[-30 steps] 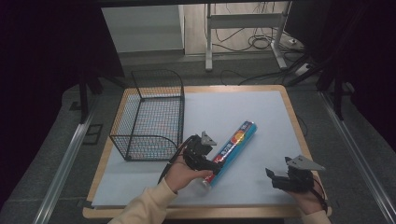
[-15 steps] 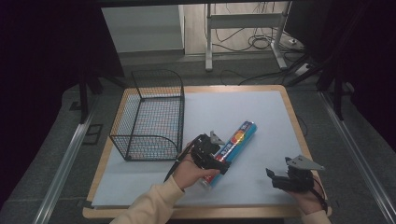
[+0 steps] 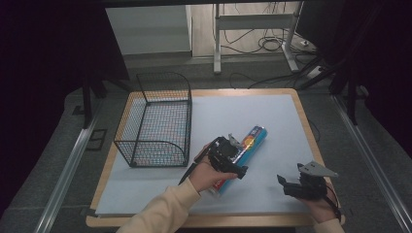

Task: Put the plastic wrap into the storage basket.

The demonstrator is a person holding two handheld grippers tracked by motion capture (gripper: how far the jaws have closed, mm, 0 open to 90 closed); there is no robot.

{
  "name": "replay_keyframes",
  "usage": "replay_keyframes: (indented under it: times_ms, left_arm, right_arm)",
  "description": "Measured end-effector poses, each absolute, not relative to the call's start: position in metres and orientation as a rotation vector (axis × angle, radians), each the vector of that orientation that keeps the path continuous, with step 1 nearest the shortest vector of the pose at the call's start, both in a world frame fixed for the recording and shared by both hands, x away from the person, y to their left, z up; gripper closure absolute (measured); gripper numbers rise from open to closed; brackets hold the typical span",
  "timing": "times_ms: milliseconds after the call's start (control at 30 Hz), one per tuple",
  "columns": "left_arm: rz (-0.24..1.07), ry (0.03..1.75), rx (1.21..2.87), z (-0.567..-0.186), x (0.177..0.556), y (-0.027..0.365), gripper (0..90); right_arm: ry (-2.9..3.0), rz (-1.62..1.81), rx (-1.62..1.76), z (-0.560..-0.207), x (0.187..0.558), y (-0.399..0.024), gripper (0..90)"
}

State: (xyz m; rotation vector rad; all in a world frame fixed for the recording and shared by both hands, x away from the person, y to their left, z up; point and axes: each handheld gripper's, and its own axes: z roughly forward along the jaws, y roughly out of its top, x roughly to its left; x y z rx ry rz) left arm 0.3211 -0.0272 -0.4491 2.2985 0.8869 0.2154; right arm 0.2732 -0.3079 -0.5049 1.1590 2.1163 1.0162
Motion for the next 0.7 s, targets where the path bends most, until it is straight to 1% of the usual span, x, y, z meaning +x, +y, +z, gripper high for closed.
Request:
replay_keyframes:
  times_ms: [267,700]
  left_arm:
    - [0.219,0.891,2.334,-0.452,0.33,-0.039,16.1]
    - [0.224,0.97,2.388,-0.47,0.352,-0.055,15.7]
  right_arm:
    - [2.107,1.013,1.166,-0.504,0.273,-0.309,14.7]
    - [2.106,1.004,1.165,-0.505,0.274,-0.311,14.7]
